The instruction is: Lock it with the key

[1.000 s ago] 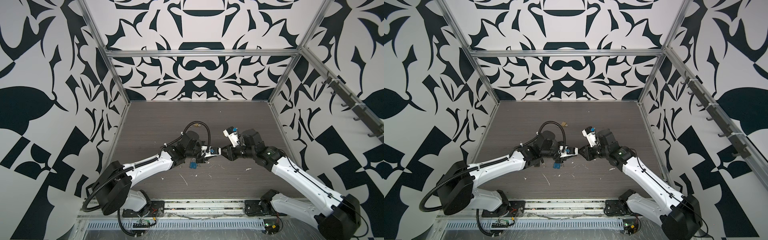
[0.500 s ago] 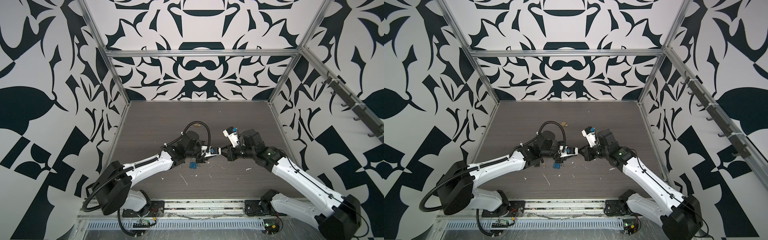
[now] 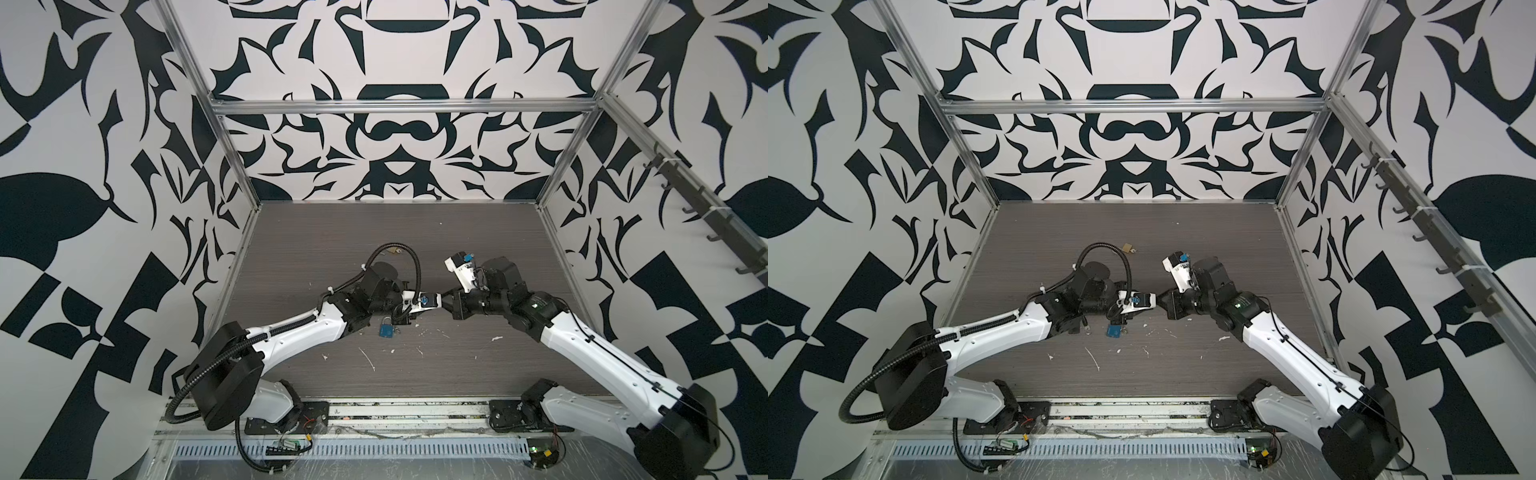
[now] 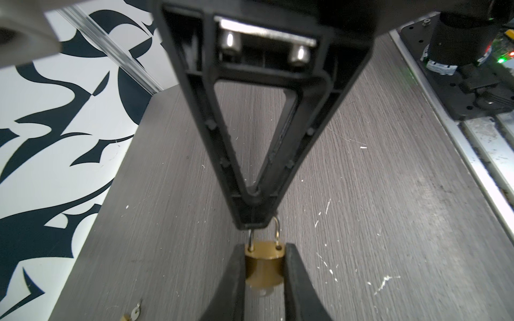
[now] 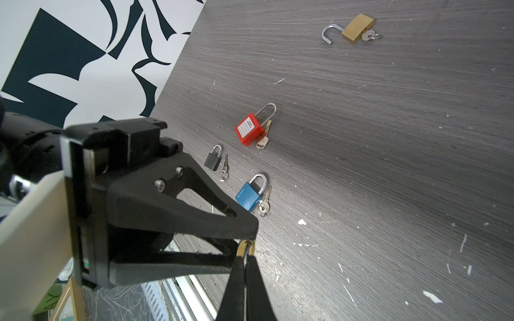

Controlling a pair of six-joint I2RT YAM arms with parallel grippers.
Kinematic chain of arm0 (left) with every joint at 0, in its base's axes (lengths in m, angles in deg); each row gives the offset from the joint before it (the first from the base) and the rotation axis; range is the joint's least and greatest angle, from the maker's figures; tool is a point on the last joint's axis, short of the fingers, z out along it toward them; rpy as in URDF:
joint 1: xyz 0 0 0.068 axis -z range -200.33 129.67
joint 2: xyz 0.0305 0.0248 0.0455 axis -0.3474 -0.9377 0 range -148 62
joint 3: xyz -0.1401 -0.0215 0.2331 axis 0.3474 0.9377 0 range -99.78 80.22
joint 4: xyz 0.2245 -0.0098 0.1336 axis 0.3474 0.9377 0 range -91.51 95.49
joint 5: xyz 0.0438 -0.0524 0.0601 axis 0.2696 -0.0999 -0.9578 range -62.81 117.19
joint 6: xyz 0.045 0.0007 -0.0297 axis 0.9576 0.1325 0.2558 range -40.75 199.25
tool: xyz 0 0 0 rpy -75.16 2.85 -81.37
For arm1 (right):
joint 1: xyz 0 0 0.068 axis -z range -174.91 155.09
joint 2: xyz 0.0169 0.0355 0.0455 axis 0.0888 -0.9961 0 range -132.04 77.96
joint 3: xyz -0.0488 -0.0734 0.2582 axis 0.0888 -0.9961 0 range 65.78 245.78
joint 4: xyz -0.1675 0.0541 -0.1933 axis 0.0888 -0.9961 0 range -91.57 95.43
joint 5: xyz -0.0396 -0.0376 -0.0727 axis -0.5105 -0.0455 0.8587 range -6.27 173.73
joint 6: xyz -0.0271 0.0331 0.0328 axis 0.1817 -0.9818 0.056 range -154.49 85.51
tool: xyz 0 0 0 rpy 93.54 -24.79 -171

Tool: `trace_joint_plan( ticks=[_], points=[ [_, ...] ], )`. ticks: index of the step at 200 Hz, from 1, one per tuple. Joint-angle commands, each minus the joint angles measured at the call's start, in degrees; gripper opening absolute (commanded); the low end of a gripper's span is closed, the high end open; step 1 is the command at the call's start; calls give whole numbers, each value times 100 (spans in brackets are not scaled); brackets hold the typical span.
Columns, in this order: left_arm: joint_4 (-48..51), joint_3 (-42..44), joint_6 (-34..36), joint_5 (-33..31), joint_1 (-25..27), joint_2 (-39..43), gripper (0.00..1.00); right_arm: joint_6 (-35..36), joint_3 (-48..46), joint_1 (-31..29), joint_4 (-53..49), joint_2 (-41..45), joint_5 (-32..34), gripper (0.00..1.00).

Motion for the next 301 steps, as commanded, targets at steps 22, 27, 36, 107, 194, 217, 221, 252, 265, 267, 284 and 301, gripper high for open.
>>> trace_joint_plan(
  ticks=[22,27,36,107,194,217,221,252,265,267,284,301],
  points=[
    [-740,109,92,-141,10,61,0,-150,65,-25,110,-93,-119,6],
    [-746,119,106,-140,9,67,0,-162,62,-33,122,-101,-119,6],
    [-759,134,109,-142,10,73,0,-173,47,-25,154,-105,-119,5],
    [-1389,407,331,-456,70,106,0,-534,27,-29,333,-229,-78,0],
    [-1972,361,476,-848,262,-29,0,-1005,-65,-25,517,-311,118,0],
    [-1970,266,382,-770,304,3,0,-1025,-138,-26,611,-373,139,0],
    [-1970,244,356,-750,309,18,0,-1026,-153,-28,625,-380,144,0],
    [-1967,98,175,-519,318,93,0,-1028,-271,-31,754,-483,150,0],
    [-1971,45,135,-436,318,127,0,-1026,-313,-34,790,-539,140,0],
    [-1967,29,127,-425,318,127,0,-1019,-321,-34,797,-545,143,0],
    [-1957,-45,98,-320,318,155,0,-1003,-365,-36,834,-592,144,0],
    [-1946,-131,63,-237,317,158,0,-999,-417,-38,884,-628,116,0]
  ],
)
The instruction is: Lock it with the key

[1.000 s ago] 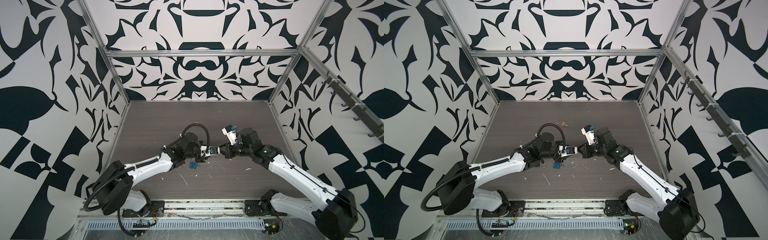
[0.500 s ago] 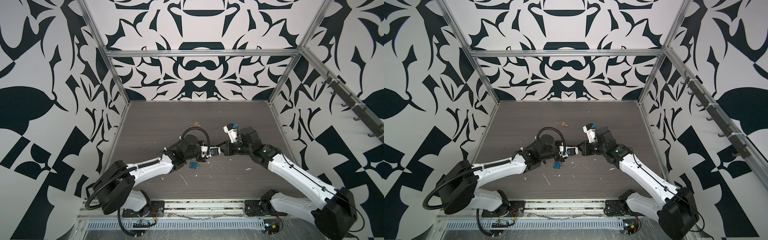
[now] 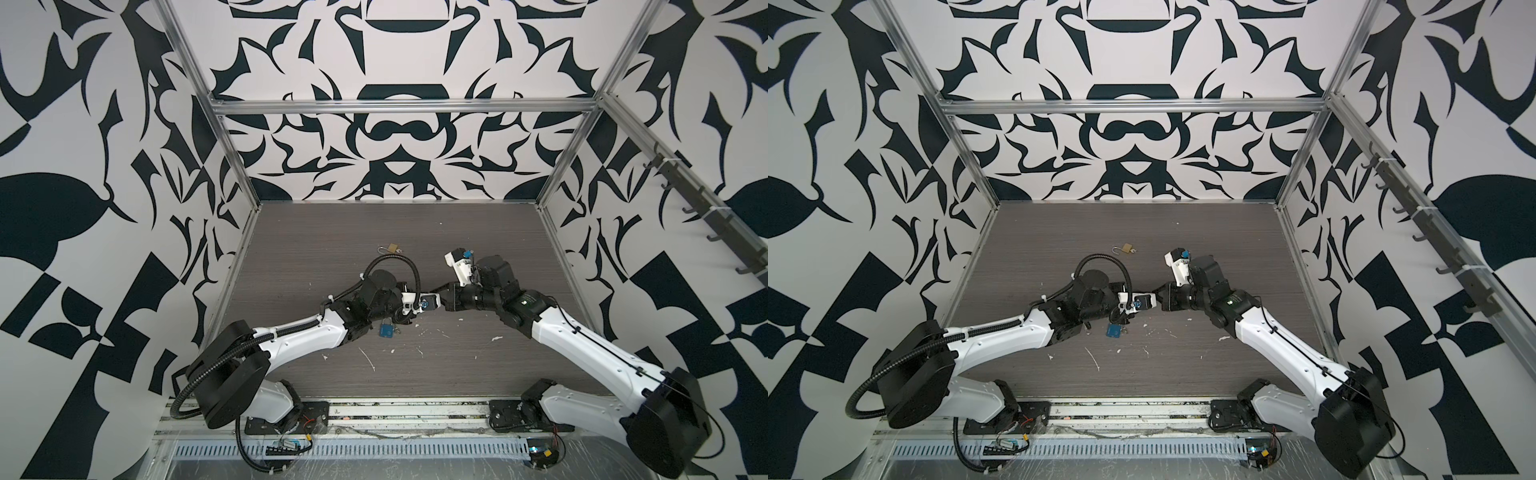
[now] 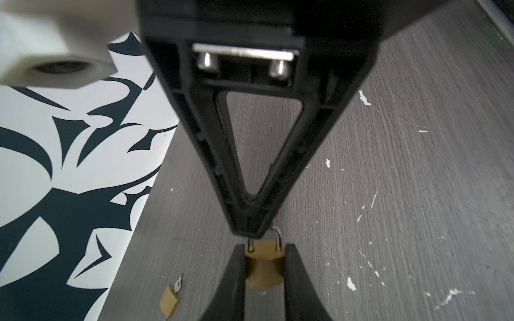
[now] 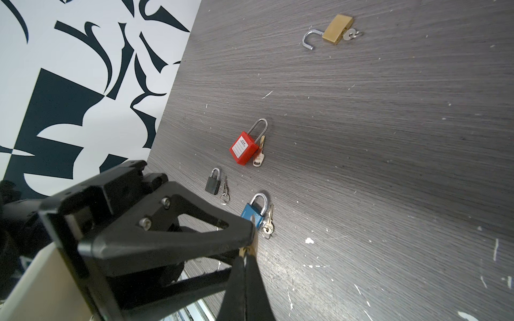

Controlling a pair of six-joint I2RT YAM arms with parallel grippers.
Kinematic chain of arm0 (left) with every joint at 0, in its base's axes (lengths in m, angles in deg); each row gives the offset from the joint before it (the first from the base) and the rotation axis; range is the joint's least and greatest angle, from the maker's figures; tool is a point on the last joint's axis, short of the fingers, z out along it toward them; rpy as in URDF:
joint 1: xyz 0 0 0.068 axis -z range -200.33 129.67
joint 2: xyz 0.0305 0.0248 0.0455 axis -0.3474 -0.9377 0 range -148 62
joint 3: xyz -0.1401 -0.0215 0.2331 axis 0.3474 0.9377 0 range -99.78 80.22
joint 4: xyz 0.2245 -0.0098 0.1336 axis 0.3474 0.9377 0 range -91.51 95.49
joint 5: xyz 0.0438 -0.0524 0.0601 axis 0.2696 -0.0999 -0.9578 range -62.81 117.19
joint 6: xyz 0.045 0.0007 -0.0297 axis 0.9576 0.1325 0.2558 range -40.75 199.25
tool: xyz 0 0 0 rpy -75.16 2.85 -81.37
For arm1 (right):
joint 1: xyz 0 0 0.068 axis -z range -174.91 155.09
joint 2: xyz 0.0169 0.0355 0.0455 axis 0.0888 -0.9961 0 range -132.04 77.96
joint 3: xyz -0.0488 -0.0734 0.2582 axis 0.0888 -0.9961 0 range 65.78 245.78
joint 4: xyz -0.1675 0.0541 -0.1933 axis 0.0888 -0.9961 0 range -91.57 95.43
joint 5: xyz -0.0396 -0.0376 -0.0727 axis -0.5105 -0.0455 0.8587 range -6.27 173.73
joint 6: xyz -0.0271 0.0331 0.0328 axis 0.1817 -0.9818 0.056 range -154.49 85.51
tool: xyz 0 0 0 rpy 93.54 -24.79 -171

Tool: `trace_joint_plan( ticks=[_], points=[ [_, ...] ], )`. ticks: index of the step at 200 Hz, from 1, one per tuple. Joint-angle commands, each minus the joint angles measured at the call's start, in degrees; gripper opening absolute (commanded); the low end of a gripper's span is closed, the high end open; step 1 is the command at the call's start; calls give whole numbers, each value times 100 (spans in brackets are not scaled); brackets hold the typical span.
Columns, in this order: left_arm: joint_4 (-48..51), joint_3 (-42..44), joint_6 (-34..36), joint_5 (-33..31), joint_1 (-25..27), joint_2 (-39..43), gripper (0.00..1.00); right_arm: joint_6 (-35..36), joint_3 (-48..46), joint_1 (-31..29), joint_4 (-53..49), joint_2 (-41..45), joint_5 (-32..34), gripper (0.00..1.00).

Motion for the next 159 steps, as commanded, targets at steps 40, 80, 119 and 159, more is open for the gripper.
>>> trace_joint_plan(
  ticks=[40,80,119,159],
  points=[
    [-1081,-738,-129,850,132,168,0,-22,-268,-71,58,-285,-37,0],
    [-1342,-795,-194,892,132,132,0,-66,-346,-110,131,-346,-37,0],
    [-1533,-904,-255,957,125,106,0,-114,-412,-141,237,-461,-29,0],
    [-1616,-966,-304,1001,130,130,0,-195,-483,-209,410,-623,-37,0]
  ],
)
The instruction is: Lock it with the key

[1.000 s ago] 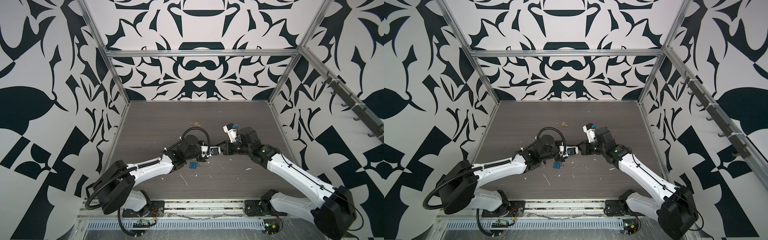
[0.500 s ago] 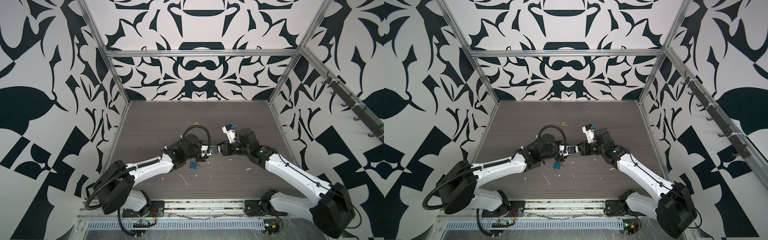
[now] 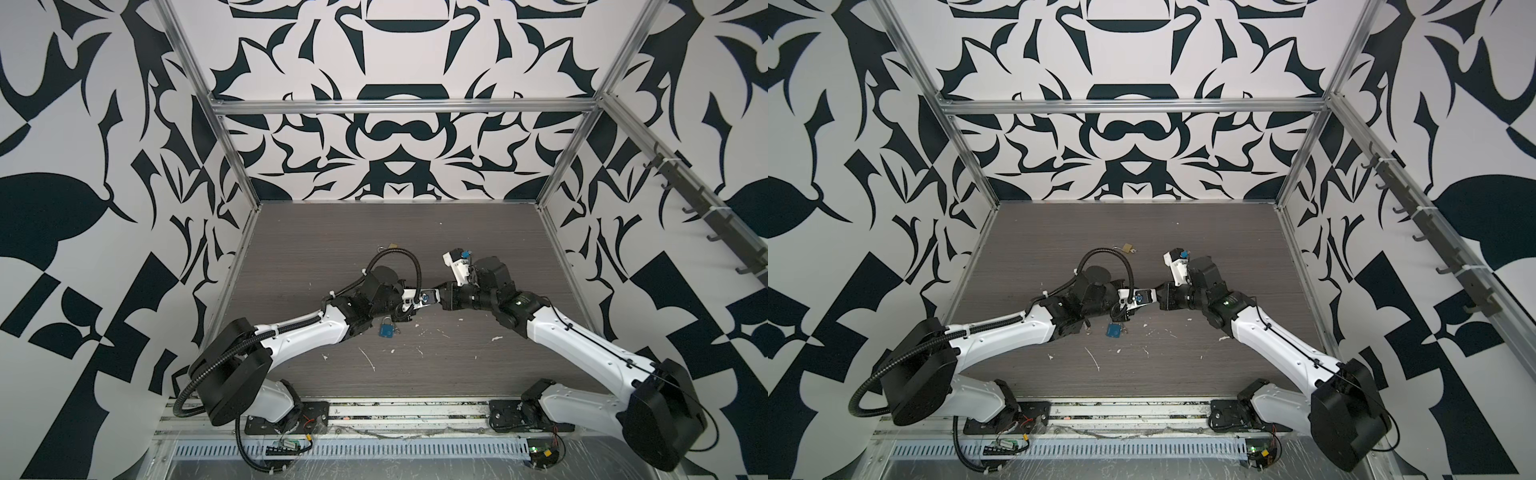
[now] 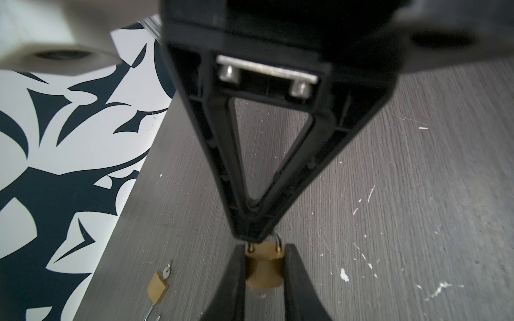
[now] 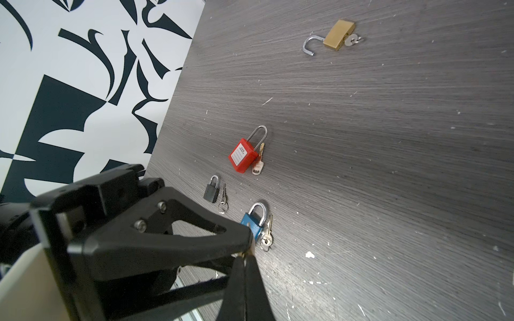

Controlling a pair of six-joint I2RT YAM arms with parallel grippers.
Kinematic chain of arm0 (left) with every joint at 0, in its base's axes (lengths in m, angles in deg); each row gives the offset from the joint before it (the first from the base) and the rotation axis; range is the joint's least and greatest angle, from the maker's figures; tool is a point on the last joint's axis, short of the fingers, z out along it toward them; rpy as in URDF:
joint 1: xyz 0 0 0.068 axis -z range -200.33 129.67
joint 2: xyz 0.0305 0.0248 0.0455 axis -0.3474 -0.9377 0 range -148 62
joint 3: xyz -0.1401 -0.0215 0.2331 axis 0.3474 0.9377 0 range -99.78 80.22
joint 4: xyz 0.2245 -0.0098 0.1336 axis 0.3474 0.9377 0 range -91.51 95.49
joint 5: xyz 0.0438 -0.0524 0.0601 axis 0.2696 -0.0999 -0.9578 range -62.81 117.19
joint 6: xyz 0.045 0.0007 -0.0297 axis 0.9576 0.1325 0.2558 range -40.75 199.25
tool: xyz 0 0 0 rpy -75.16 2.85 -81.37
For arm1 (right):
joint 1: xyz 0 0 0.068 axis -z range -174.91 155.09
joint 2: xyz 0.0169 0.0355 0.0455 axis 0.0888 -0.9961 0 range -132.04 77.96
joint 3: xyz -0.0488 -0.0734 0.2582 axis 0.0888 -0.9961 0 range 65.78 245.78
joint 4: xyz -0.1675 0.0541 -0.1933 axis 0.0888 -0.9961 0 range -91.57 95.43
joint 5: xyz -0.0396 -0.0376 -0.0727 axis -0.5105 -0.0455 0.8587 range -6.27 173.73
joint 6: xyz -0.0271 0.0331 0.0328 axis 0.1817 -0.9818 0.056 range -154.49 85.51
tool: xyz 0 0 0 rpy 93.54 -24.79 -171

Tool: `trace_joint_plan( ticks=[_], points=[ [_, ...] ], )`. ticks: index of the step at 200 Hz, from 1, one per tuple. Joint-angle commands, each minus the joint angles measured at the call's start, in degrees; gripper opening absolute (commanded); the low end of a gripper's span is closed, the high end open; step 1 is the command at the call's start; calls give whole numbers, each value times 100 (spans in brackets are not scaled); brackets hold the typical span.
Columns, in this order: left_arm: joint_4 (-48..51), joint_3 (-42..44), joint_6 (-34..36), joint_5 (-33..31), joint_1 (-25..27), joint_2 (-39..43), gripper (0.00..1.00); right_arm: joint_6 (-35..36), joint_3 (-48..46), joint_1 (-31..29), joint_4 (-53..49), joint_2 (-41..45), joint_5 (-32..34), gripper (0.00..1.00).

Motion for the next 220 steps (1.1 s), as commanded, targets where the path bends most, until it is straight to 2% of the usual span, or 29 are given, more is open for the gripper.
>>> trace_joint_plan(
  ticks=[1,75,112,145,161,176,203,220],
  points=[
    [-1959,-749,-46,998,216,234,0,-98,-271,-211,-213,-381,-35,0],
    [-2051,-656,-195,830,137,251,0,-34,-191,-284,-247,-463,15,0],
    [-2087,-235,-425,441,68,344,0,139,-10,-272,-527,-159,253,0],
    [-1735,180,-583,131,50,396,0,238,259,-145,-786,64,336,0],
    [-1679,465,-740,-102,50,399,0,385,508,-46,-1043,242,452,11],
    [-1645,703,-887,-283,50,445,0,612,809,34,-1385,447,624,27],
    [-1488,956,-1148,-515,50,598,0,967,1209,192,-1783,842,957,42],
    [-1440,1006,-1333,-643,50,682,0,1099,1321,236,-1863,1025,1078,46]
  ],
)
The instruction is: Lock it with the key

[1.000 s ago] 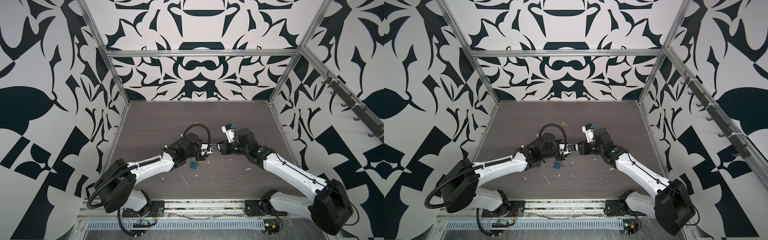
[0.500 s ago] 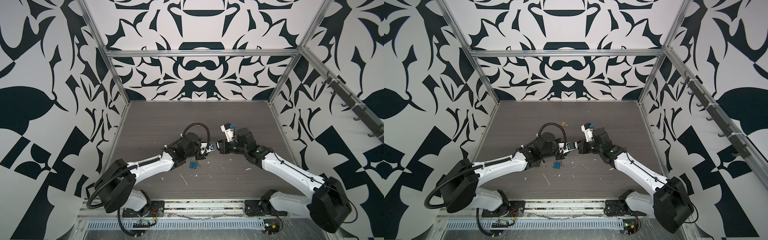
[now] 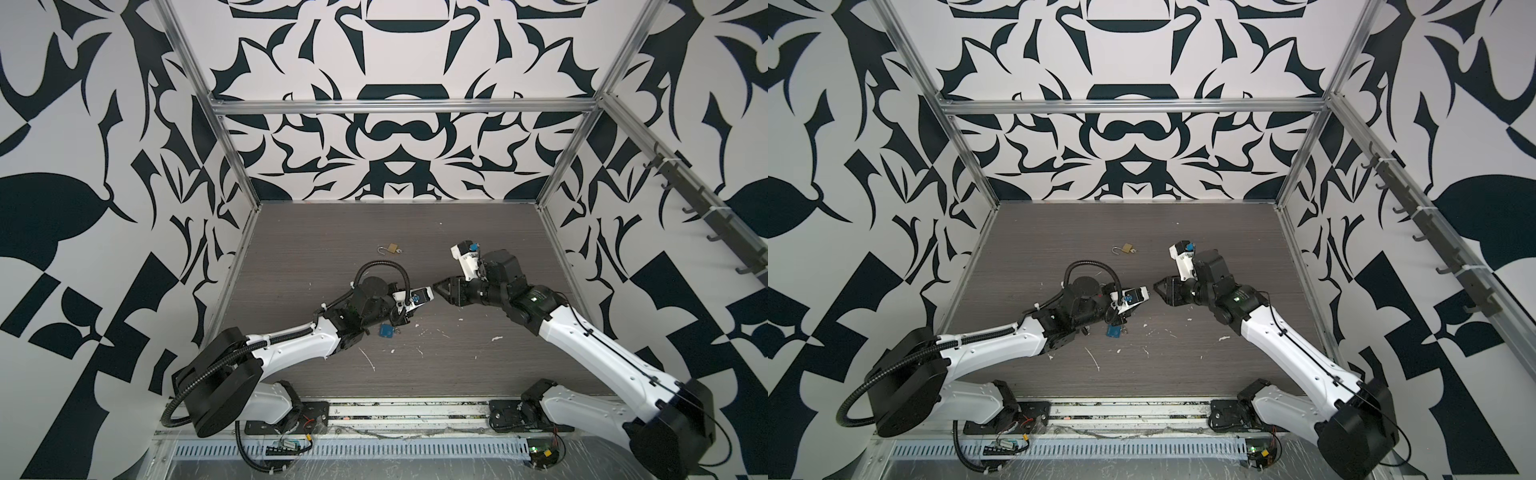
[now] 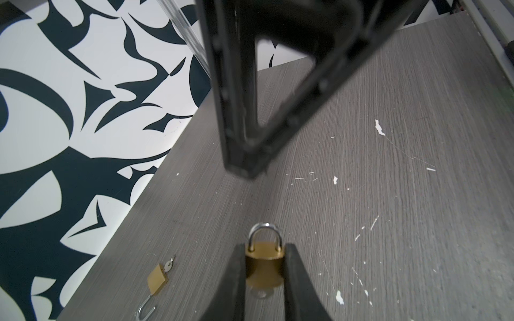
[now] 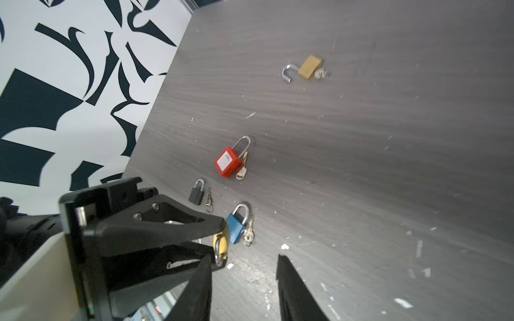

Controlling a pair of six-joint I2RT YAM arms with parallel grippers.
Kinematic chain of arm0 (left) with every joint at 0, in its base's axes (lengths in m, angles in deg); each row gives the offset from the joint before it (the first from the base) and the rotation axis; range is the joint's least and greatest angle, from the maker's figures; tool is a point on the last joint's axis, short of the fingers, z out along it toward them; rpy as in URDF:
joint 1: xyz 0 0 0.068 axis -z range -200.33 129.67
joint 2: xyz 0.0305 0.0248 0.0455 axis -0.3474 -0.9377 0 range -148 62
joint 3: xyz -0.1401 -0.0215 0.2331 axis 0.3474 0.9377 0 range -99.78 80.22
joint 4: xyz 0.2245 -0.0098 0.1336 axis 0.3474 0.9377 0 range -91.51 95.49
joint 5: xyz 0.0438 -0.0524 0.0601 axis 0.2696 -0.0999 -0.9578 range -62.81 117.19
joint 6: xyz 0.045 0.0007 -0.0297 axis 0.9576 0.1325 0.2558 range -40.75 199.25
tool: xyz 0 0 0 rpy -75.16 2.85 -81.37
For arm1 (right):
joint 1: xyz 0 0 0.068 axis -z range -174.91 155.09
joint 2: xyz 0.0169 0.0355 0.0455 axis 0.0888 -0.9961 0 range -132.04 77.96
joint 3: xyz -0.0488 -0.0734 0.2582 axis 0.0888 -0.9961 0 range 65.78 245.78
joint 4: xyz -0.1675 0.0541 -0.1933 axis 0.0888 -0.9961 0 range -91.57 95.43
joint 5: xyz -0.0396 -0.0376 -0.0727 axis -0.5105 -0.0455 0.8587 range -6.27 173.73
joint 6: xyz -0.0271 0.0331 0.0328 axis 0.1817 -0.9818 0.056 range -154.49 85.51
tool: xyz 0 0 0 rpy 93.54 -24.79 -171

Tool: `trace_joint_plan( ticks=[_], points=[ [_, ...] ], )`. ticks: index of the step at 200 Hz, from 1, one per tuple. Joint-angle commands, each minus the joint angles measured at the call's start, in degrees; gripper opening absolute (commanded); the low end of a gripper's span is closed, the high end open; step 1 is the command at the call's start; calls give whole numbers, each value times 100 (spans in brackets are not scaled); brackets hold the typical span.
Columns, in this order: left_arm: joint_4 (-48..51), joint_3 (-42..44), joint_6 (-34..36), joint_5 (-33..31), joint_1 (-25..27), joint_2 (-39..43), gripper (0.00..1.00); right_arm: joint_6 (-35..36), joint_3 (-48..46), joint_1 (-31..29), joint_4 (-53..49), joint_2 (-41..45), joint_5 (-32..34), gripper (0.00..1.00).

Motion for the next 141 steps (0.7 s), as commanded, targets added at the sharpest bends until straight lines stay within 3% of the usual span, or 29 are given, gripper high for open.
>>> trace_joint_plan(
  ticks=[1,27,47,76,90,114,125,141],
  points=[
    [-193,108,-370,-249,11,202,0,391,414,77,-337,368,363,46],
    [-179,-25,-983,-593,9,250,0,591,178,77,44,690,450,49],
    [-231,-237,-1864,-1104,11,200,0,773,-324,76,690,1031,469,51],
    [-173,-496,-3797,-2120,-22,169,0,869,-1379,81,2219,1479,140,50],
    [113,-606,-4917,-2293,-179,205,0,874,-1915,70,3055,1565,77,47],
    [1247,-919,-7350,-1931,-791,203,0,865,-2555,-8,4271,1454,102,43],
    [1627,-1036,-8324,-1310,-1177,111,0,880,-2681,-85,4671,1288,129,41],
    [1822,-1159,-9201,-301,-1646,-118,0,979,-2707,-264,5047,940,238,40]
  ],
)
